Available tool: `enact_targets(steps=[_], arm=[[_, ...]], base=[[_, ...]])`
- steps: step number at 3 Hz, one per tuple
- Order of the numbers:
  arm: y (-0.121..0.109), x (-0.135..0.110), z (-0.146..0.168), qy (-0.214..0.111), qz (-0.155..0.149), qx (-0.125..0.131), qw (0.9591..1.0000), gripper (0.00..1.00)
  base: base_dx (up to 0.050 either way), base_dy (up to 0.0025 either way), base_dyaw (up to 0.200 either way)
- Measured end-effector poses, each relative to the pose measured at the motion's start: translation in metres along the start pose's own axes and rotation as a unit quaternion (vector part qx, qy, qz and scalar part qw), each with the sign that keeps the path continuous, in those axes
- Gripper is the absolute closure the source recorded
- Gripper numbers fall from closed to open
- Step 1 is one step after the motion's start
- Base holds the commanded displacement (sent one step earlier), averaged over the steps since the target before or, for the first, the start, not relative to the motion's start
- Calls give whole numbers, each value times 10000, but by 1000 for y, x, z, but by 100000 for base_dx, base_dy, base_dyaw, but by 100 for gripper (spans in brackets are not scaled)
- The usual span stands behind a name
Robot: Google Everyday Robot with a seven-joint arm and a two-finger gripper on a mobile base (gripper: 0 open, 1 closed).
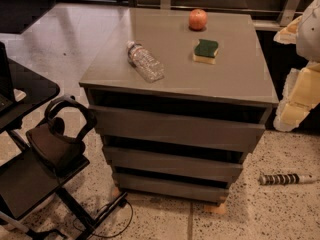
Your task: Place water bottle upright
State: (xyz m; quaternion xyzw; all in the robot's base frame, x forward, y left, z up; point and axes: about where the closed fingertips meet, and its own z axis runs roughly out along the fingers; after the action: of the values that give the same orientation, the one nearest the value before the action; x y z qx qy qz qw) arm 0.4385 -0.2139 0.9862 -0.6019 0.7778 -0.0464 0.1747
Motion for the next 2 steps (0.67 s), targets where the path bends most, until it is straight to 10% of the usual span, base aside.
enact_targets(steps=[1,2], arm=[[0,0,0,0,0,0,10000,0],[0,0,0,0,0,0,10000,0]], base=[[2385,-206,-17440],[4041,238,11825]])
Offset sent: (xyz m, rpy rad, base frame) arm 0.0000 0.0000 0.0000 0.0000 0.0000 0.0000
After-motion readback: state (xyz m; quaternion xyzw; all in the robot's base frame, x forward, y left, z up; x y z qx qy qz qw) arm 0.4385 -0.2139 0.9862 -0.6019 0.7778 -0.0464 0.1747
